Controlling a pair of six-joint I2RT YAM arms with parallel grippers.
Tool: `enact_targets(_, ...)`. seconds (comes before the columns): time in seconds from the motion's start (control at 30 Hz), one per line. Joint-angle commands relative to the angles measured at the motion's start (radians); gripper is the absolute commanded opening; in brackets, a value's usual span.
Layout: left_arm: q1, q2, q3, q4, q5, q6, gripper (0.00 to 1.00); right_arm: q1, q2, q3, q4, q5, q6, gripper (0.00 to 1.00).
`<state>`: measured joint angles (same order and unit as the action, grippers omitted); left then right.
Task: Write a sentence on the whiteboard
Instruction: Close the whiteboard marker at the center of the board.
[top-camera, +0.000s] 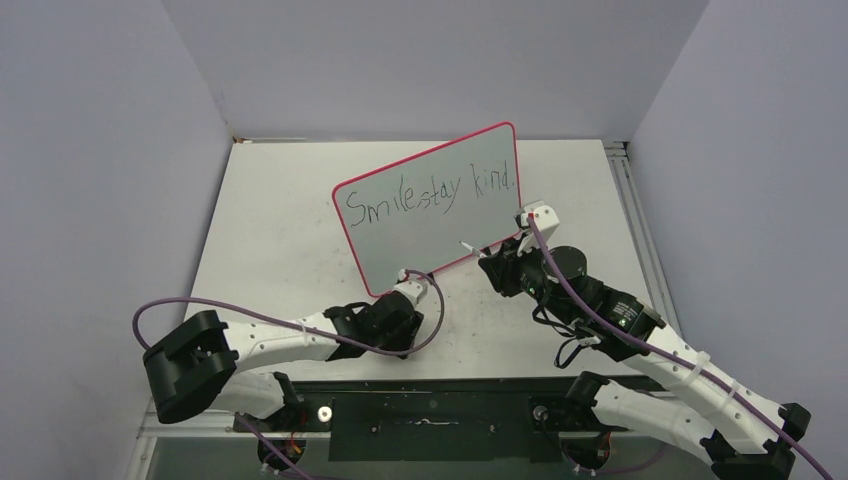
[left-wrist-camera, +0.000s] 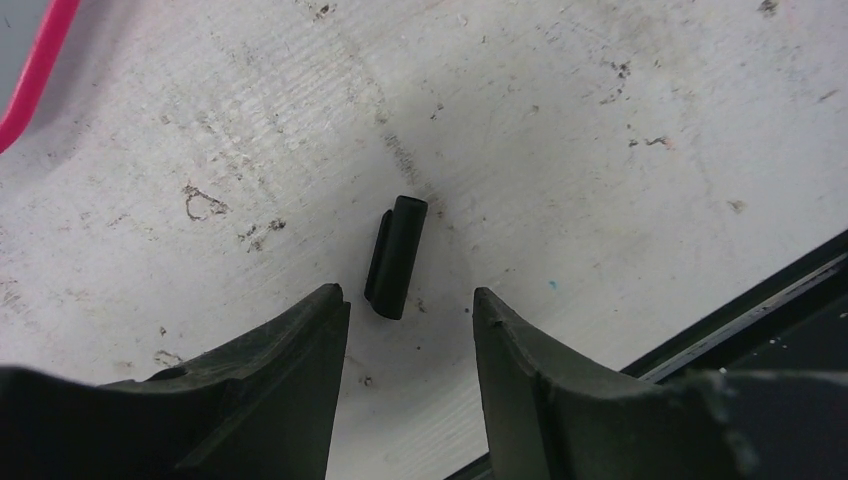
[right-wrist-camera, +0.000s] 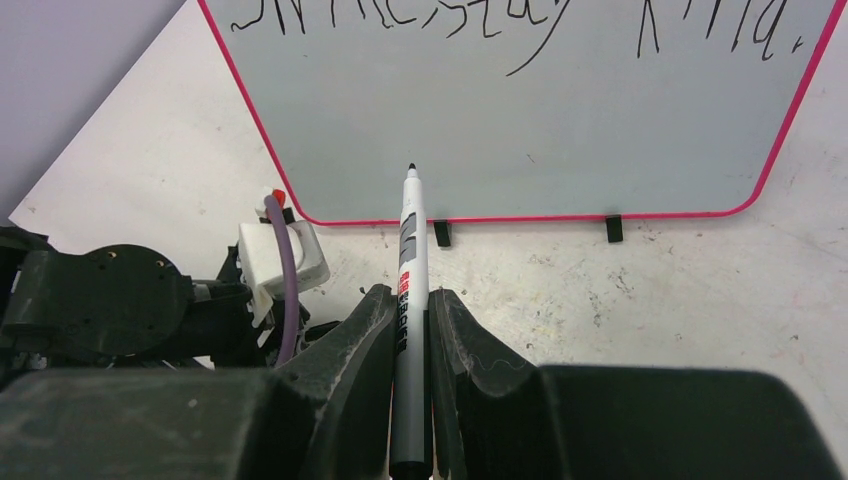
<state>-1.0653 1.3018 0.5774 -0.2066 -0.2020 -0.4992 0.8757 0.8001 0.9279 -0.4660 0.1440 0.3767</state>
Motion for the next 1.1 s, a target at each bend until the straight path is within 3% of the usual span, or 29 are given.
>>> enact_targets(0.0, 0.001, 0.035, 0.049, 0.033, -0.021, 0.006, 0.46, -0.005, -0.027, 0.017, 0.024, 0.027, -0.011, 0.05)
enact_targets(0.27, 0.001, 0.094, 0.090, 0.000, -0.019, 0.043, 0.34, -0.006, -0.030, 0.006, 0.029, 0.031, -0.012, 0.05)
enact_targets(0.6, -0.017, 0.139, 0.104, -0.047, -0.056, 0.044, 0.29, -0.005, -0.027, 0.007, 0.030, 0.037, -0.016, 0.05)
enact_targets(0.73, -0.039, 0.167, 0.120, -0.073, -0.068, 0.044, 0.21, -0.005, -0.027, 0.011, 0.028, 0.039, -0.018, 0.05)
enact_targets(0.87, -0.045, 0.178, 0.121, -0.051, -0.050, 0.041, 0.00, -0.005, -0.028, 0.014, 0.035, 0.028, -0.016, 0.05)
enact_targets(1.07, -0.045, 0.094, 0.127, -0.055, -0.084, 0.040, 0.00, -0.005, -0.004, 0.059, -0.016, 0.060, -0.018, 0.05)
